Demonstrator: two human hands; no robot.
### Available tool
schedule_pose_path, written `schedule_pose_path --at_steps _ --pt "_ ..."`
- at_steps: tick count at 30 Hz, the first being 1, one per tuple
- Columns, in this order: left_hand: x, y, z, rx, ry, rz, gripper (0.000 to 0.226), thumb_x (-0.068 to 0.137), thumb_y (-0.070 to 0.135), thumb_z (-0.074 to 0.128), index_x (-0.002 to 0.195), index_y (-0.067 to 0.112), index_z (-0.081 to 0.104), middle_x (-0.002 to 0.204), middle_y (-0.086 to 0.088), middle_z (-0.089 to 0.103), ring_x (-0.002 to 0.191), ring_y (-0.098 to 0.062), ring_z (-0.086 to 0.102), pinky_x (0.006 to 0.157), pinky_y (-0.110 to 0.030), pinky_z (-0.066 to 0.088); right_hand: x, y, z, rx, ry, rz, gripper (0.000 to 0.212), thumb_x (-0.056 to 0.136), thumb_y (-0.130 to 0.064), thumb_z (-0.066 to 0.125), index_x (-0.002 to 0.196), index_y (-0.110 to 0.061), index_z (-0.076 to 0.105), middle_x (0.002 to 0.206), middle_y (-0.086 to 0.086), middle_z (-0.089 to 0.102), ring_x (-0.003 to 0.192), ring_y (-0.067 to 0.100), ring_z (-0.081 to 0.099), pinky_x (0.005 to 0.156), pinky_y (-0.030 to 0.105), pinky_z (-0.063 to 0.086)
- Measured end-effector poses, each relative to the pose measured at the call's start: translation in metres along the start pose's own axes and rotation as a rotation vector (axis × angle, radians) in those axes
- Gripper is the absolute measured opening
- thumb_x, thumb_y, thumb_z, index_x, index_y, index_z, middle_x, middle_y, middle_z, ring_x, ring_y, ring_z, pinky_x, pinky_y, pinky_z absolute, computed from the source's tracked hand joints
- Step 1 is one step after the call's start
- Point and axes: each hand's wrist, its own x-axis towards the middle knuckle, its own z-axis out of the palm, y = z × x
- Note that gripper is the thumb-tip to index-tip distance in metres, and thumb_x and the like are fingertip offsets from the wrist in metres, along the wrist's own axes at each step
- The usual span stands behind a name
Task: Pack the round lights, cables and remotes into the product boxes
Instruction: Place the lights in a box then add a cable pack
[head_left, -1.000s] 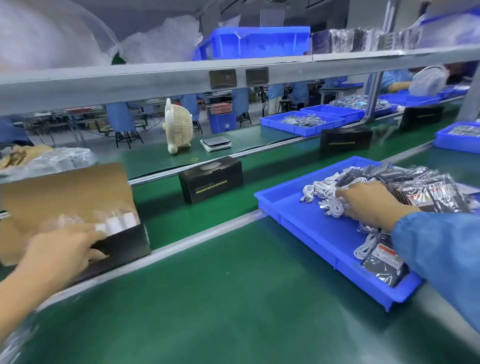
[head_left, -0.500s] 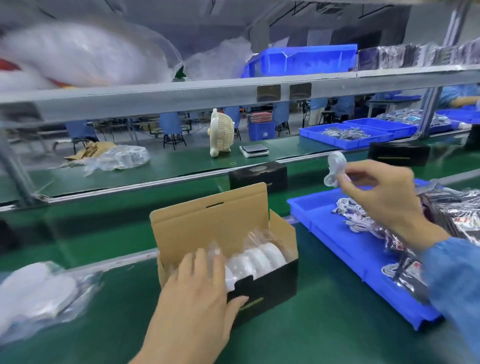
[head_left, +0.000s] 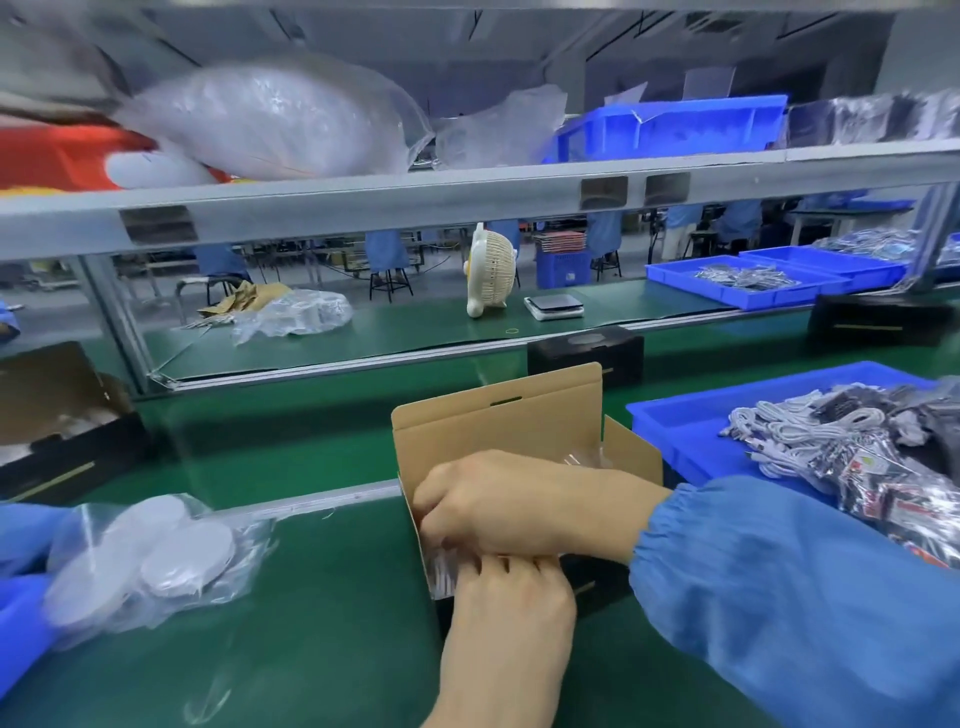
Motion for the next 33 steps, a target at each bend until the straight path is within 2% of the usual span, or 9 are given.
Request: schedule_pose_path --at_steps 4,7,9,11,15,20,23,29,33 --pt "-0.003 -0.007 0.005 0.032 -0.05 -0.007 0.057 0.036 0.028 0.096 0.079 -0.001 0.076 0.073 -0.021 0.069 0.065 -0.038 0.069 0.056 -0.04 0.058 -0.016 0.007 -0.01 -0.008 0.051 0.11 0.022 0.094 -0.018 0.055 0.112 -0.018 0.068 0.112 0.0 0.064 0.111 0.021 0.054 0.077 0.039 0.049" --pt "-0.003 -0.021 -0.003 0.035 -0.172 0.001 0.079 0.038 0.038 0.095 0.103 -0.002 0.075 0.094 -0.028 0.071 0.072 -0.039 0.07 0.055 -0.041 0.056 -0.04 0.017 -0.019 -0.011 0.131 0.251 0.021 0.095 -0.024 0.053 0.111 -0.015 0.063 0.107 0.003 0.06 0.092 0.026 0.057 0.07 0.036 0.044" --pt "-0.002 -0.031 -0.019 0.093 -0.244 0.069 0.092 0.062 0.054 0.083 0.131 0.0 0.058 0.119 -0.031 0.058 0.09 -0.038 0.064 0.071 -0.043 0.052 -0.056 0.027 -0.021 0.026 0.127 0.412 0.021 0.093 -0.024 0.054 0.11 -0.014 0.06 0.106 0.003 0.059 0.093 0.025 0.056 0.079 0.038 0.045" --pt "0.004 -0.042 -0.022 0.066 -0.175 0.129 0.071 0.095 0.055 0.044 0.146 0.008 0.026 0.133 -0.013 0.037 0.108 -0.03 0.05 0.087 -0.041 0.042 -0.071 0.038 -0.025 0.067 0.053 0.588 0.02 0.092 -0.023 0.053 0.11 -0.016 0.058 0.107 0.001 0.059 0.099 0.023 0.053 0.085 0.037 0.044" --pt "0.024 -0.065 -0.046 -0.02 -0.189 0.204 0.037 0.096 0.029 0.031 0.131 0.017 0.038 0.094 -0.003 0.04 0.081 -0.027 0.046 0.077 -0.035 0.039 -0.083 0.044 -0.032 0.052 -0.007 0.747 0.021 0.091 -0.025 0.052 0.109 -0.018 0.058 0.099 0.004 0.06 0.094 0.027 0.052 0.079 0.038 0.048" --pt "0.051 -0.07 -0.065 0.078 -0.346 0.185 0.009 0.094 0.023 0.039 0.09 0.021 0.047 0.111 -0.005 0.063 0.088 -0.03 0.057 0.07 -0.033 0.041 -0.081 0.031 -0.029 -0.124 -0.01 0.831 0.015 0.089 -0.024 0.053 0.101 -0.016 0.056 0.073 -0.002 0.031 0.071 0.027 0.042 0.057 0.032 0.032" --pt "0.076 -0.042 -0.049 0.02 -0.154 0.289 0.019 0.098 0.028 0.043 0.107 0.022 0.059 0.113 -0.002 0.061 0.099 -0.029 0.061 0.071 -0.034 0.044 -0.09 0.036 -0.038 0.099 0.106 0.924 0.011 0.084 -0.026 0.06 0.092 -0.018 0.063 0.087 0.003 0.055 0.089 0.028 0.055 0.069 0.035 0.049" --pt "0.116 0.0 -0.025 -0.45 -0.428 0.427 0.034 0.09 0.007 0.044 0.117 0.019 0.062 0.127 -0.005 0.057 0.11 -0.033 0.054 0.091 -0.043 0.05 -0.097 0.04 -0.032 0.146 0.206 1.013 0.007 0.085 -0.025 0.059 0.092 -0.022 0.06 0.097 0.006 0.057 0.092 0.028 0.056 0.075 0.036 0.052" --pt "0.123 0.007 -0.023 -0.241 -0.473 0.403 0.042 0.092 0.02 0.039 0.131 0.026 0.052 0.134 -0.008 0.052 0.111 -0.032 0.052 0.09 -0.04 0.049 -0.098 0.041 -0.025 0.134 0.177 1.021 0.011 0.086 -0.024 0.056 0.095 -0.018 0.06 0.096 0.006 0.058 0.094 0.03 0.054 0.075 0.039 0.052"
